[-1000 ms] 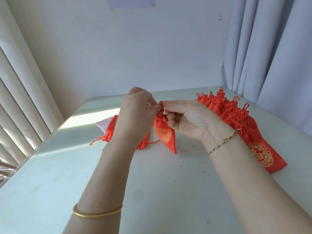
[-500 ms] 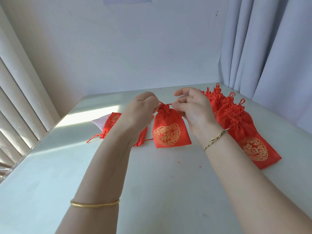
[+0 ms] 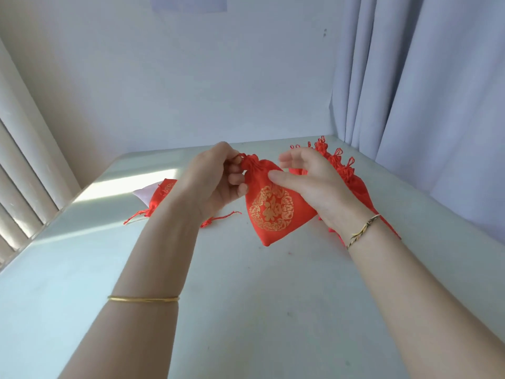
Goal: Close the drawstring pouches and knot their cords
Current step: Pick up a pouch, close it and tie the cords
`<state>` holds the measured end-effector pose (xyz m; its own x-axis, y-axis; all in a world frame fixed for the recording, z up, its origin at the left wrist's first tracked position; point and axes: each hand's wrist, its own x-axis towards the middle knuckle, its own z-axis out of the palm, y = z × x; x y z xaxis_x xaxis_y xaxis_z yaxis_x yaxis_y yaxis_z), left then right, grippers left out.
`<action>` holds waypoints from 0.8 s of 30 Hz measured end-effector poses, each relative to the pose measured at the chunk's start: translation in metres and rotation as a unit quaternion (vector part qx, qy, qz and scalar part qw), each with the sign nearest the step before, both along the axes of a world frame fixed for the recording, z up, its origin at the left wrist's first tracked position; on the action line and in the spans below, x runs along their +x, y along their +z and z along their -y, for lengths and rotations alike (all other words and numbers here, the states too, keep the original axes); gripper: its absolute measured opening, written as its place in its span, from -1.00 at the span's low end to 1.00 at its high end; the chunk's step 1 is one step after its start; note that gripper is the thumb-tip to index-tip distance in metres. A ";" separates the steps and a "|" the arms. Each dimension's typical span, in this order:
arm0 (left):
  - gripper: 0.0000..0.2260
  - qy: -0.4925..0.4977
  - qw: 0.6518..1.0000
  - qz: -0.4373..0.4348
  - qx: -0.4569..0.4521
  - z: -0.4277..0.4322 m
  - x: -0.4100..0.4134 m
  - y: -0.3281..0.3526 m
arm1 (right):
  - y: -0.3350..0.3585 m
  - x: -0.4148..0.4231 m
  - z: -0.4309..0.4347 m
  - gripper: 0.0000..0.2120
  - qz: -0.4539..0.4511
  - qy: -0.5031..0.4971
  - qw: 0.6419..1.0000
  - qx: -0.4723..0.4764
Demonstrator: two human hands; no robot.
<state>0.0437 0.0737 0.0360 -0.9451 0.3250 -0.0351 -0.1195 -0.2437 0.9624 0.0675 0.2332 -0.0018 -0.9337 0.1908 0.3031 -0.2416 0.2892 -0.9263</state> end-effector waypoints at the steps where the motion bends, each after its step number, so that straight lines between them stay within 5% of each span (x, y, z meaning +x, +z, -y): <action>1: -0.75 -0.017 1.000 0.010 0.009 -0.009 0.005 0.001 | -0.002 0.012 -0.011 -0.80 -0.008 -0.021 0.999 0.029; 6: -0.80 -0.075 0.997 0.008 -0.013 -0.059 0.029 -0.004 | -0.015 0.056 -0.064 -0.82 -0.008 -0.084 0.996 0.014; 10: -0.83 -0.057 0.971 -0.098 -0.209 -0.093 0.045 -0.034 | -0.034 0.065 -0.104 -0.83 0.018 -0.162 0.986 -0.025; 13: -0.76 -0.088 0.914 -0.177 -0.353 -0.114 0.056 -0.065 | -0.052 0.060 -0.115 -0.92 0.035 -0.216 0.973 0.069; 16: -0.70 -0.087 0.859 -0.247 -0.440 -0.124 0.061 -0.084 | -0.059 0.064 -0.121 -0.63 0.073 -0.278 0.933 0.219; 20: -0.63 -0.089 0.832 -0.264 -0.480 -0.131 0.060 -0.091 | -0.058 0.072 -0.132 -0.53 0.185 -0.192 0.924 0.274; 24: -0.61 -0.080 0.821 -0.270 -0.497 -0.139 0.054 -0.093 | -0.067 0.061 -0.129 -0.62 0.167 -0.169 0.931 0.275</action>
<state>0.0974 0.2127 -0.0574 -0.8579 0.5113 0.0514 0.4360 0.6713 0.5993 0.1289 0.3617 -0.0685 -0.9082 0.3926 0.1446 0.2251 0.7499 -0.6221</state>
